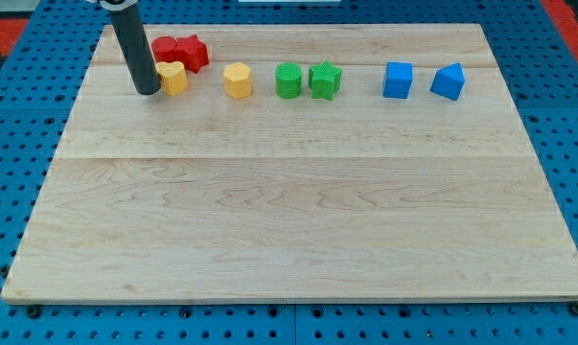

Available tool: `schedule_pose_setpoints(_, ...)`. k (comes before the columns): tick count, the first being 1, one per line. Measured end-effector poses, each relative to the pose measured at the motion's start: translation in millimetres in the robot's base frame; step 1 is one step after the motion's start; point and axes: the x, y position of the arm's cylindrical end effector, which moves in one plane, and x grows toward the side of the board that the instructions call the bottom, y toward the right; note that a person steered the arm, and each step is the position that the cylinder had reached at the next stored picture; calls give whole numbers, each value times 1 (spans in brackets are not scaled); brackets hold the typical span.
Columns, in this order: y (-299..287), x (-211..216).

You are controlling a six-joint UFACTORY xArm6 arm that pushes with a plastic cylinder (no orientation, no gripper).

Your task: Move the red blocks in a horizontal line left to the yellow heart

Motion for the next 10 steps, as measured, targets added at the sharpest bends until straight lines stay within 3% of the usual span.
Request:
schedule_pose_setpoints(1,-2,7)
schedule_pose_setpoints(2,-81,5)
schedule_pose_setpoints(3,-104,-56)
schedule_pose_setpoints(4,-70,-113)
schedule_pose_setpoints(6,96,-120)
schedule_pose_setpoints(9,98,-84)
schedule_pose_setpoints(10,62,-84)
